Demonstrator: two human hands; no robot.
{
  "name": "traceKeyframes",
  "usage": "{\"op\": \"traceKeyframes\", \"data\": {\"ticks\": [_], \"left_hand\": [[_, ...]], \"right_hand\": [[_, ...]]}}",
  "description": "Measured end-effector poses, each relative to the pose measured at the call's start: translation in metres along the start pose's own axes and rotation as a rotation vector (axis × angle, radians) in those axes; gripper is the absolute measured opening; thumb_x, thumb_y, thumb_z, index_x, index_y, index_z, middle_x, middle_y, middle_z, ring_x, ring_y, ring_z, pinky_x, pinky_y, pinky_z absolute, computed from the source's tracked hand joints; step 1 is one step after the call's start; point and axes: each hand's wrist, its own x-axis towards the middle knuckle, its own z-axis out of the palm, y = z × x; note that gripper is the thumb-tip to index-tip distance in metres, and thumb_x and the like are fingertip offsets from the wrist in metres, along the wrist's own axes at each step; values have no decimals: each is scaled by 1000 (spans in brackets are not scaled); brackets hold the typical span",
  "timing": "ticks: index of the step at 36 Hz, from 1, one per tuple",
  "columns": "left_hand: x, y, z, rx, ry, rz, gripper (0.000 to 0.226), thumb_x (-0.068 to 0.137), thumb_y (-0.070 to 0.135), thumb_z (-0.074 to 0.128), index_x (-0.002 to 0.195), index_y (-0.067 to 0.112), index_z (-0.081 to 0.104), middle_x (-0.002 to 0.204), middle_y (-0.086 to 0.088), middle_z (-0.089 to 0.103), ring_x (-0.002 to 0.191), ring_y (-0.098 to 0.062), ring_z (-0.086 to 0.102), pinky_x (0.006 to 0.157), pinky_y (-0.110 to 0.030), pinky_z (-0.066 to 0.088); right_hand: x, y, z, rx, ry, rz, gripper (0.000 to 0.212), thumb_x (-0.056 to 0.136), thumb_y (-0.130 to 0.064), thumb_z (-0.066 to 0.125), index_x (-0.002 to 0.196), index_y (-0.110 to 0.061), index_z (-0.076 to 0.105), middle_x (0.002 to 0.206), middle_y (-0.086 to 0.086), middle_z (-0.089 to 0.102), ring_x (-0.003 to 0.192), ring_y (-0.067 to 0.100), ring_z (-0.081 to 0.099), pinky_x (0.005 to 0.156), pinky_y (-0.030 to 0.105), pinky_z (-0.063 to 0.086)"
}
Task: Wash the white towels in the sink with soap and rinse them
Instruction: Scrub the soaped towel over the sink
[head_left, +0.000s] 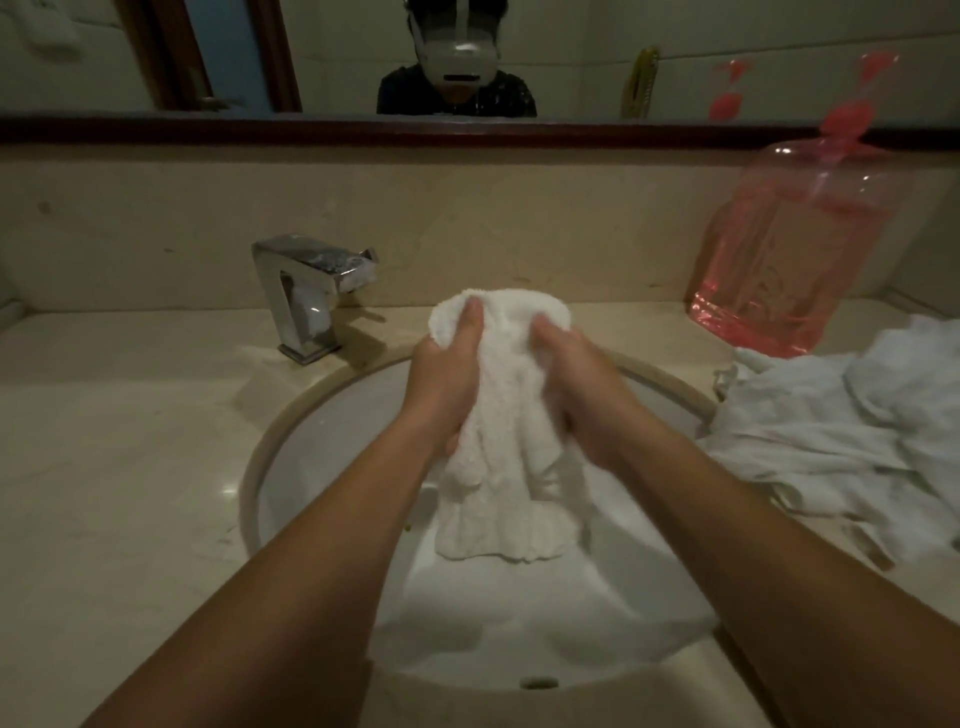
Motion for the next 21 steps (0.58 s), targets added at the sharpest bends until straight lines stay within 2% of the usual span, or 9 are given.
{"op": "traceKeyframes", "data": {"ticks": [2,3,5,9,11,14,17,19,21], "left_hand": [[-6,1,5,139,41,87,46,102,66,53,99,26,75,96,3,80,93,-18,76,92,-47,62],[-10,3,5,148,40,107,49,102,67,50,100,26,76,96,4,80,93,-17,76,92,-45,62],[-17,7,5,122,-6,115,54,104,68,45,100,25,78,95,4,80,94,-16,76,92,-44,62],[-32,8,17,201,-75,174,54,106,66,41,85,28,73,87,4,78,88,-15,75,81,-35,59],[-31,11,19,227,10,173,58,106,66,38,94,22,75,93,0,77,92,-19,73,81,-35,57],[-18,15,9,128,99,95,67,106,68,37,106,13,76,100,-7,78,100,-28,74,88,-39,59],[-23,15,14,112,26,67,66,106,67,36,116,15,74,108,-5,77,103,-25,73,94,-40,59],[-29,13,19,147,-18,83,64,106,67,36,115,16,73,106,-2,76,100,-22,72,90,-37,59],[-29,13,18,181,23,92,58,107,66,37,108,18,71,107,-4,75,102,-24,71,90,-36,56]], "right_hand": [[-10,3,22,80,-88,-6,36,110,-47,47,141,-32,58,112,-4,76,95,13,74,83,34,62],[-14,3,27,128,-100,-16,38,109,-49,47,144,-36,55,122,-3,75,106,17,74,93,40,61],[-11,-1,28,172,-37,-53,42,107,-51,48,142,-32,60,126,-1,75,112,19,74,103,47,58],[-3,-16,23,138,144,-69,57,97,-61,43,138,-27,62,124,3,74,112,23,72,106,51,55],[-17,-8,28,120,99,-86,57,100,-62,42,144,-29,58,128,1,73,115,21,71,107,49,55],[-37,0,38,144,-62,-116,46,110,-50,42,152,-33,51,133,-6,67,120,15,66,110,39,50],[-20,-14,30,124,69,-126,46,107,-55,39,141,-28,56,131,-2,69,120,19,67,111,45,51],[-12,-19,24,138,136,-88,39,111,-53,35,131,-28,56,124,-1,69,115,20,68,110,49,53],[-20,-12,29,50,127,-89,44,111,-55,35,140,-29,54,129,-2,67,119,19,66,112,48,51]]}}
